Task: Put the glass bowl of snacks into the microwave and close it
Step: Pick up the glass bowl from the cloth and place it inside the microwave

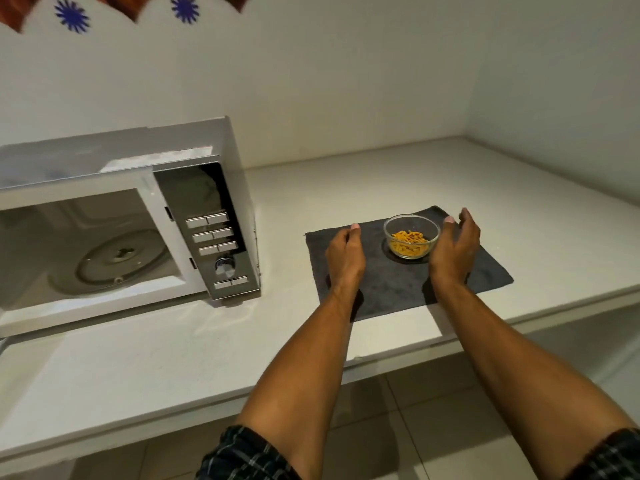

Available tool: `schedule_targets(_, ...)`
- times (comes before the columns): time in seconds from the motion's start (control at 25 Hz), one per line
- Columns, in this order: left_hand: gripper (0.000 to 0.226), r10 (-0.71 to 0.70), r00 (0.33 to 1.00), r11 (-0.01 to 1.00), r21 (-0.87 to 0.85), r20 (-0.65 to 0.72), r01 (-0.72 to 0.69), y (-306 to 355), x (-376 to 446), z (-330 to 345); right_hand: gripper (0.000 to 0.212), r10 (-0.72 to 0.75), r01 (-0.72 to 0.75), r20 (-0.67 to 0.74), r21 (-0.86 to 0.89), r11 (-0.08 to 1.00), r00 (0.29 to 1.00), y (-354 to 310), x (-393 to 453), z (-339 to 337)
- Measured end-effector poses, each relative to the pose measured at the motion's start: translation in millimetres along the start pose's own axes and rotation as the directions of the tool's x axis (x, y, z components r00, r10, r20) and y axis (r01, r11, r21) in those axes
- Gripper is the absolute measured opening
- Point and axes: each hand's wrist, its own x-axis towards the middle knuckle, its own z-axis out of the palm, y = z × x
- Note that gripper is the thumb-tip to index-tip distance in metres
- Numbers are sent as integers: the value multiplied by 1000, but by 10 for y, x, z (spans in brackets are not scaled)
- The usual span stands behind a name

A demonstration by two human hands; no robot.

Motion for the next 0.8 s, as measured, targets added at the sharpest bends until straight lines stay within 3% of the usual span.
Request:
schedule_targets(0.08, 50, -33, 998, 999, 31, 61, 31, -2, 104, 182, 53, 179, -180, 50, 23, 983, 983, 55, 188, -11)
schedule_targets(0.2, 62, -126, 978, 992, 7, 165, 126, -21, 234, 437, 52, 311, -316, 123, 23, 949, 943, 90, 361, 44)
schedule_targets(0.4, 78, -238, 929, 946, -149, 284, 288, -59, 380, 709, 54, 402, -413, 201, 17, 910, 893, -8, 448, 259)
schedule_targets(0.56, 76, -315, 856, 881, -210, 409, 425, -41, 350, 809, 53, 426, -444, 240, 20, 896, 872, -13, 430, 362)
schedule_targets(0.8, 74, -294, 866, 908, -166, 404, 386, -19, 277, 731, 51, 490, -523, 287, 45, 851, 823, -38, 306, 359)
